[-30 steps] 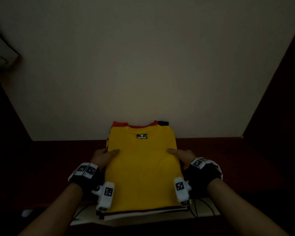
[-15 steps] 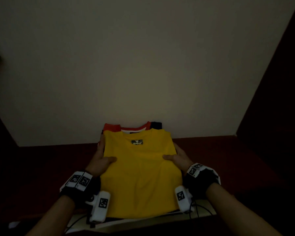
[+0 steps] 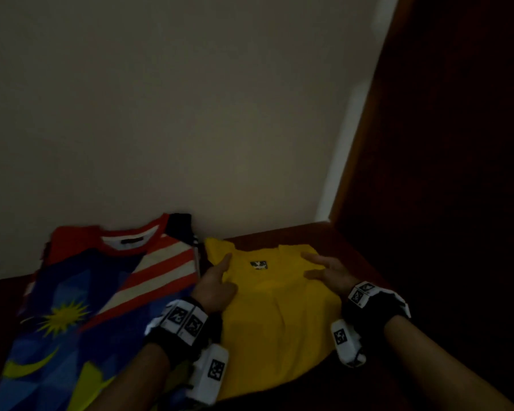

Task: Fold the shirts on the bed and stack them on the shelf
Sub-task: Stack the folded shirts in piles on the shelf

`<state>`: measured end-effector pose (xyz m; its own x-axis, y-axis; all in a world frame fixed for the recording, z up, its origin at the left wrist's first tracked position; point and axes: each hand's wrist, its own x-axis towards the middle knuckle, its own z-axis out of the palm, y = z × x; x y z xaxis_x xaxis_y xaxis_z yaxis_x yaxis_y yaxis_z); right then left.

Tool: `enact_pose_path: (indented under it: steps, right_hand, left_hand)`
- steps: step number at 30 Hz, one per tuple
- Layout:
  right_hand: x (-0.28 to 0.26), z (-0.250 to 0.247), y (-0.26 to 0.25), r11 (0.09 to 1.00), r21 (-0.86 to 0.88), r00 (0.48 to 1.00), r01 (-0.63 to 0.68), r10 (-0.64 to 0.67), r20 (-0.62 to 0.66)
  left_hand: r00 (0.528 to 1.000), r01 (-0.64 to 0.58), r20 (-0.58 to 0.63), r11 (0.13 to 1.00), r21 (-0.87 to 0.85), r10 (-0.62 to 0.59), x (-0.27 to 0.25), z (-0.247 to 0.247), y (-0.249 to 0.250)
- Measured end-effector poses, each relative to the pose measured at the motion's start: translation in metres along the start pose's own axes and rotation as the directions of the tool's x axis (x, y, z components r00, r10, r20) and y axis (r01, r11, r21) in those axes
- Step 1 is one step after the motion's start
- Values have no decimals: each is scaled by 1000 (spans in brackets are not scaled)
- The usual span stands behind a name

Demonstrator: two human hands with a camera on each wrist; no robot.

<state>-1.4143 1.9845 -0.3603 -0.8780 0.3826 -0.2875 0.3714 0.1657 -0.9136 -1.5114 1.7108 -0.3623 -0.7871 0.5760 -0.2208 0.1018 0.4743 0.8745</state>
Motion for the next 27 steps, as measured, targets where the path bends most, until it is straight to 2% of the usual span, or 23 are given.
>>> enact_pose_path:
  steps: [3,4,7,12,14,16,19,23,27]
  right_hand:
    - [16,-49,19,990,-135,998,-47,41,-51]
    - [20,-62,24,984,-165,997,-64,55,-58]
    - [33,-92,34,971,-214,992,-109,95,-78]
    - [60,-121,35,925,-342,985,-167,138,-106]
    - [70,-125,32,917,-354,978,-184,136,-157]
    - [81,-127,29,915,-356,975,-191,133,-180]
    - [96,-123,21,930,-327,982,-169,131,-137]
    - [119,-117,16,924,-345,978,-163,107,-178]
    - [128,-116,6,924,-364,967,-117,21,-256]
  left_hand:
    - [990,75,110,990,122,-88,35,47,10]
    - [988,93,110,986,135,-108,44,59,13]
    - [995,100,9,979,177,-103,59,84,23]
    - [992,99,62,989,113,-106,91,92,33]
    - [994,101,32,990,100,-105,104,92,35]
    - [994,112,14,994,16,-112,115,94,36]
    - [988,147,-23,982,-116,-151,126,95,39]
    - [960,190,-188,976,-106,-207,138,90,41]
    - [944,157,-279,983,-97,-178,142,85,38]
